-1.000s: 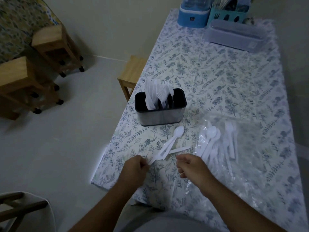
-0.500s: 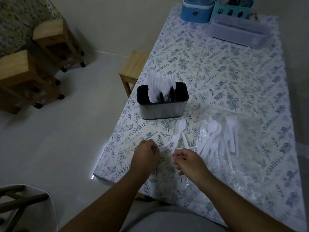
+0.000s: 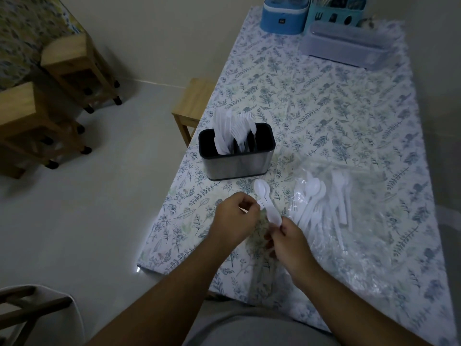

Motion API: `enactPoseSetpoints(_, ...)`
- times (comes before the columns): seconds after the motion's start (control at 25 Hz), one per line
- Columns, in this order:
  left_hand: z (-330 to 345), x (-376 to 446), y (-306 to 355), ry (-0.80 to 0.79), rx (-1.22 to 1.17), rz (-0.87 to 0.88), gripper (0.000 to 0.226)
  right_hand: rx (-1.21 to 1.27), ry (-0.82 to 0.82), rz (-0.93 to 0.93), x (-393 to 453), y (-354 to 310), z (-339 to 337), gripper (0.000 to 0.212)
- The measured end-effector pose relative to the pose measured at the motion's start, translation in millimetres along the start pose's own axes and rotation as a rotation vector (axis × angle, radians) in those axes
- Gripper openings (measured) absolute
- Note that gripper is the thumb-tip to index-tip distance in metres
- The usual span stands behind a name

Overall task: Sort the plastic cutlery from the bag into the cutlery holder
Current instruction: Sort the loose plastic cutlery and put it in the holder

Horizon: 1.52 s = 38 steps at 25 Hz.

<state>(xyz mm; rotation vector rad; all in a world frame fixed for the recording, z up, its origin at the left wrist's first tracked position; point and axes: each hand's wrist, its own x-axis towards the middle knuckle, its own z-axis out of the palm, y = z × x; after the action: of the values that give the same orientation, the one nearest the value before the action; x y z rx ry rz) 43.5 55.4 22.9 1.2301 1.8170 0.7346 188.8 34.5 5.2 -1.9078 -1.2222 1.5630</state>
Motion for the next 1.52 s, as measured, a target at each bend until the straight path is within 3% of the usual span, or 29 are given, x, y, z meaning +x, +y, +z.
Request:
enactPoseSetpoints(0.12, 23.7, 25.5, -0.9, 0.09, 0.022, -0.137, 0.017, 0.22, 0.031, 0.146, 2.2, 5.8, -18.2, 0.026)
enactPoseSetpoints(0.24, 31.0, 57.6, 0.3, 0.11, 0.12, -0.22, 0.025, 0.366, 0.043, 0.158, 1.9, 6.4, -31.2, 0.033)
enactPoseSetpoints(0.64, 58.1, 95.7, 15.7, -0.024, 0.256, -0.12, 0.012, 0.46, 0.072, 0.113, 1.4, -3.4, -60.4, 0.02)
enactPoseSetpoints(0.84, 42.3, 72.0, 39.1, -0.085, -0.058, -0.115, 0.012, 0.378, 0.178, 0.01, 18.2, -15.1, -67.5, 0.028)
enactPoseSetpoints(1.0, 32.3, 41.6, 47.9, -0.141, -0.162, -0.044, 0.005, 0.348, 0.03, -0.065, 14.9, -34.1, -54.1, 0.027)
enactPoseSetpoints(1.16, 21.9, 27.6, 44.8, 0.041, -0.204, -0.012, 0.008, 0.692, -0.116, -0.046, 11.5, -43.7, -36.4, 0.031)
enactPoseSetpoints(1.24, 12.7, 21.0, 44.8, 0.134, -0.201, 0.008, 0.014, 0.661, -0.126, -0.093, 10.9, -46.8, -31.5, 0.031)
enactPoseSetpoints(1.36, 6.6, 12.3, 50.5, 0.173, -0.154, 0.075, 0.004, 0.505, -0.075, -0.201, 9.9, -55.1, -25.7, 0.032)
enactPoseSetpoints(1.52, -3.6, 8.9, 67.1, 0.189, -0.192, 0.179, 0.019, 0.497, -0.014, -0.286, 15.3, -81.3, -28.1, 0.033)
